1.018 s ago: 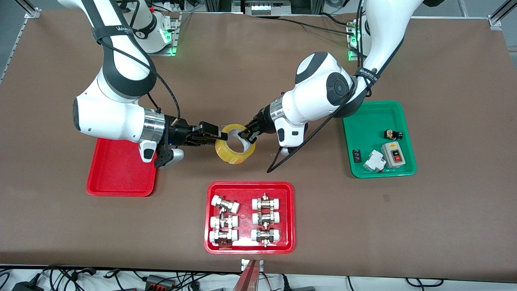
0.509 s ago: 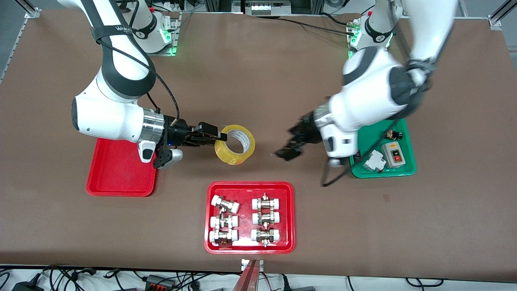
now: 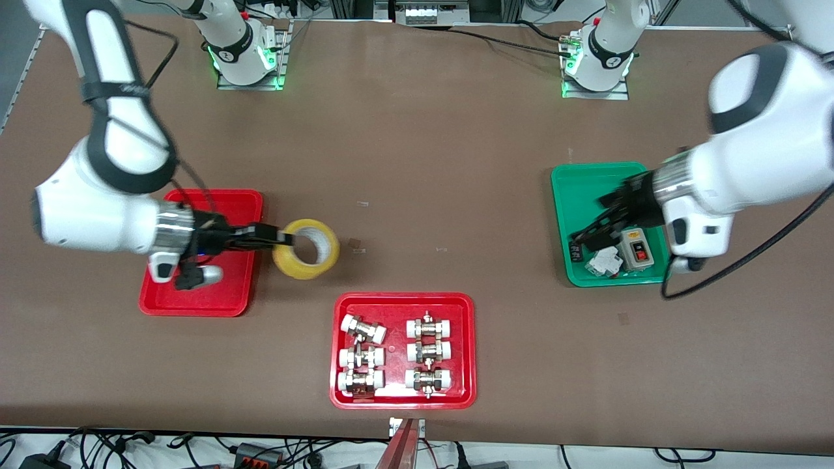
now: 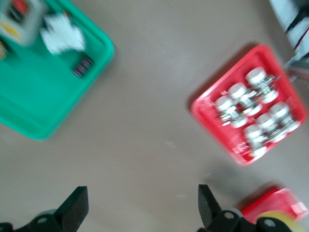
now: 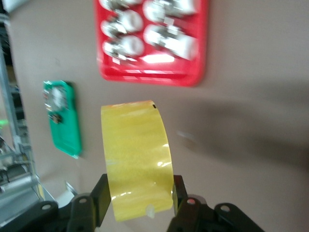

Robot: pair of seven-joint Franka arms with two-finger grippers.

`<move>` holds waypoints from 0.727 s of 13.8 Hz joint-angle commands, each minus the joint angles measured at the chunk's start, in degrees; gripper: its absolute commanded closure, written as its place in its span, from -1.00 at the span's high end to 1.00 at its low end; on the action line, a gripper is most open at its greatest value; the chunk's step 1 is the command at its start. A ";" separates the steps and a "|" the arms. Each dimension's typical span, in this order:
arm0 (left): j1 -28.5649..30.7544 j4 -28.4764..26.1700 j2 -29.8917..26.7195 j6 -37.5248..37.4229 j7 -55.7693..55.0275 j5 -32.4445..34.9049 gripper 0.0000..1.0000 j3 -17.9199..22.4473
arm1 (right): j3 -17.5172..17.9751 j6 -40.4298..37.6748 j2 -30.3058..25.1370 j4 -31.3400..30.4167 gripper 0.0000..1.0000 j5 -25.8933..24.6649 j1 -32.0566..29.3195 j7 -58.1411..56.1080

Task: Left arm passes tape to right arm into tray
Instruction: 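Open the left gripper and withdraw it while the right gripper holds tape, then lower the tape into the empty red tray with the right gripper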

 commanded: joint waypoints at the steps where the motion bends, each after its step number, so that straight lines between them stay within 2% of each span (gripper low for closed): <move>1: -0.11 2.07 -0.62 -7.78 14.56 9.80 1.00 -0.62 | 0.94 -6.04 2.55 0.33 -1.00 -6.16 -7.87 -7.82; 3: 0.24 2.16 -0.62 -11.13 25.63 14.92 1.00 -0.54 | 0.94 -8.51 5.27 -0.02 -1.00 -8.30 -13.23 -15.89; 5: 1.47 1.55 -2.36 -11.32 34.96 19.49 1.00 -0.10 | 0.94 -10.36 8.60 -0.03 -1.00 -9.78 -18.68 -23.81; 8: 4.38 1.28 -3.17 -11.06 48.76 20.74 1.00 0.17 | 0.94 -9.75 11.86 0.06 -1.00 -12.08 -22.13 -31.30; 9: 3.25 1.02 -3.95 -10.80 50.37 20.66 1.00 3.04 | 0.94 -9.57 12.57 0.06 -1.00 -12.17 -22.22 -31.93; 10: -1.64 0.58 -4.65 -10.27 50.56 20.22 1.00 8.64 | 0.94 -8.88 12.84 0.06 -1.00 -12.78 -22.05 -32.28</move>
